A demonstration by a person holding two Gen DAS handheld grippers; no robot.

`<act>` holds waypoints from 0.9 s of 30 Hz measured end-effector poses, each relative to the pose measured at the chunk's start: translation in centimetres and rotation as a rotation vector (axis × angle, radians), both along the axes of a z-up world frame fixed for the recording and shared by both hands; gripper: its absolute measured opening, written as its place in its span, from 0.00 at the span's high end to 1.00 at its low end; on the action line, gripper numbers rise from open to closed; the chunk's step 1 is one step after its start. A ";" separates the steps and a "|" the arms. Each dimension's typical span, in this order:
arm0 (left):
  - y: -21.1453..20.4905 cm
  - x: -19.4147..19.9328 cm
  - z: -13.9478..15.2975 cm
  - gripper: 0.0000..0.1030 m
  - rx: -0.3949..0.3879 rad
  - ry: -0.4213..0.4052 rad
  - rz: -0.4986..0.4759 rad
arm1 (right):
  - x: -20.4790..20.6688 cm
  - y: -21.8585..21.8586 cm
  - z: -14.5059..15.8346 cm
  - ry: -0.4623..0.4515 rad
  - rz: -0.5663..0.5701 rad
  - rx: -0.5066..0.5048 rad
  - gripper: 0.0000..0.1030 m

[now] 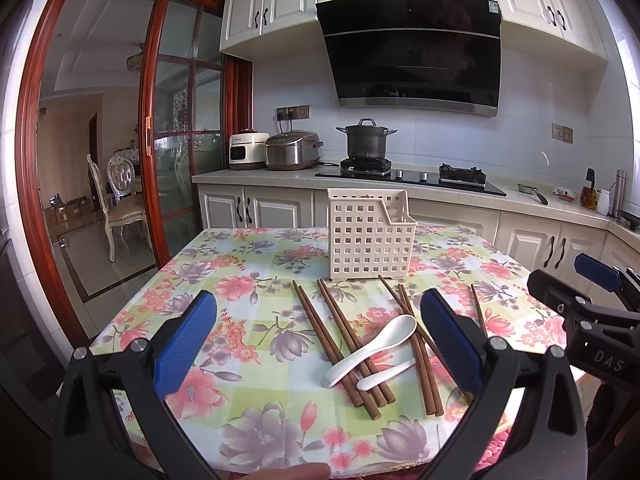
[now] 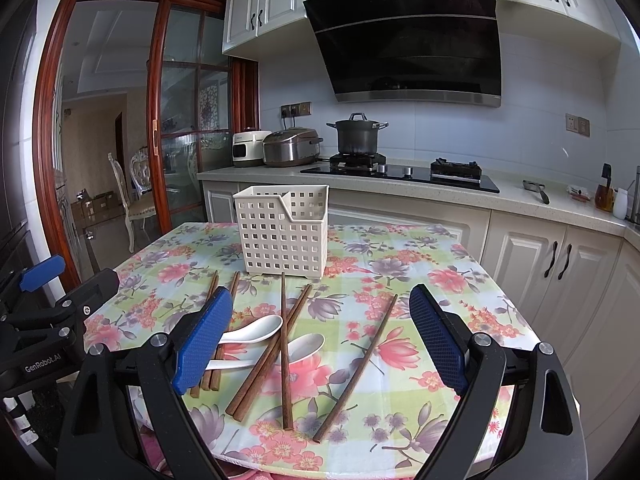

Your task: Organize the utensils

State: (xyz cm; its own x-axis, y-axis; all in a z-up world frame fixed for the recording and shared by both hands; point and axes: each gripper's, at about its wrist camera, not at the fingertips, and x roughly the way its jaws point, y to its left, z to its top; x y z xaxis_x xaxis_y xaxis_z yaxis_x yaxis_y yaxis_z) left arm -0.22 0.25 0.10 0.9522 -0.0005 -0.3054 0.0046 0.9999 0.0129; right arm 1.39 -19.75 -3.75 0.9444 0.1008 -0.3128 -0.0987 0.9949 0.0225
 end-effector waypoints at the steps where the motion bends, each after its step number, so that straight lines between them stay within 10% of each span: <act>1: 0.0 0.0 0.0 0.04 0.000 0.001 0.000 | 0.0 0.0 0.0 0.001 0.000 0.001 0.18; 27: 0.3 0.0 -0.1 0.04 -0.007 0.015 -0.003 | -0.1 -0.1 0.0 0.000 -0.007 0.007 0.18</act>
State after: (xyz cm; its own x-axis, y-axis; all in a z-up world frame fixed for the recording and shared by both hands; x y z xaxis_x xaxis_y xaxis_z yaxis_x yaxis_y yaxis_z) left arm -0.21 0.54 -0.01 0.9475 -0.0055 -0.3196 0.0077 1.0000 0.0056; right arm 1.25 -19.85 -3.75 0.9452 0.0967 -0.3118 -0.0921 0.9953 0.0295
